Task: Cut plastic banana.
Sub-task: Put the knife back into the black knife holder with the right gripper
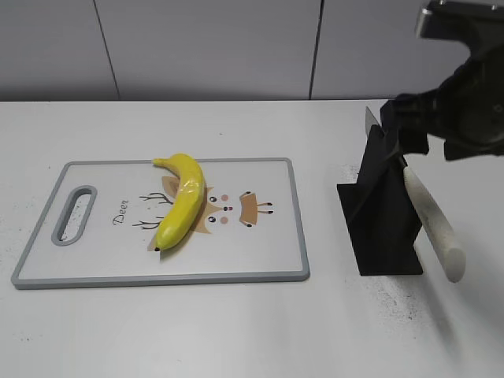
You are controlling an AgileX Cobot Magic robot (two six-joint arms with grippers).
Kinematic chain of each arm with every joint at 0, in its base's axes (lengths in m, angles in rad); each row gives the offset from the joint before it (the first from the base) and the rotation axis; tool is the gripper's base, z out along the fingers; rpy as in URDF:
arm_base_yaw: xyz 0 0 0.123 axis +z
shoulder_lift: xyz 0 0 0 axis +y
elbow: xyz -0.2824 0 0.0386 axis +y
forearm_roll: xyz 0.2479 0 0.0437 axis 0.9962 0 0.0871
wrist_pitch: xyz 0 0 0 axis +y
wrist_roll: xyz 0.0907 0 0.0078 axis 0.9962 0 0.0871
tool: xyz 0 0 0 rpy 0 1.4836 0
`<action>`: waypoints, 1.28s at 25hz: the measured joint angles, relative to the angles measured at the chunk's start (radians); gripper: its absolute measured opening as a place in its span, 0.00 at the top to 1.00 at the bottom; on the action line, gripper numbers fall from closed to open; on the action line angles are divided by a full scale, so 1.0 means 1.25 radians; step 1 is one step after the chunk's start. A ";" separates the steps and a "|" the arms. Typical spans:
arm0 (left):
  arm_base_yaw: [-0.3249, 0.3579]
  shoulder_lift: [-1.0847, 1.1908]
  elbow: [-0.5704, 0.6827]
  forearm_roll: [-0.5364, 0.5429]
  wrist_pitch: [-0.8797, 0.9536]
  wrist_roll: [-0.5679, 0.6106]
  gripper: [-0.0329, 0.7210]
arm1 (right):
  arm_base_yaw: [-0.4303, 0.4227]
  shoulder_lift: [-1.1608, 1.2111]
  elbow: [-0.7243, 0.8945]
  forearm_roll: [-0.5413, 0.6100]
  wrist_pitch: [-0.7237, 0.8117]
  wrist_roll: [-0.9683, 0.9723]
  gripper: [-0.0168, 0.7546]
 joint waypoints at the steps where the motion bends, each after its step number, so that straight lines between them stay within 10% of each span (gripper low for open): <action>1: 0.000 0.000 0.000 0.000 0.000 0.000 0.26 | 0.000 -0.017 -0.014 -0.008 0.000 -0.024 0.22; 13: 0.000 0.000 0.000 0.000 0.000 0.000 0.26 | 0.000 -0.322 -0.025 0.058 0.136 -0.397 0.22; 32: 0.000 0.000 0.000 0.001 0.000 0.000 0.27 | 0.000 -0.921 0.387 0.087 0.285 -0.460 0.22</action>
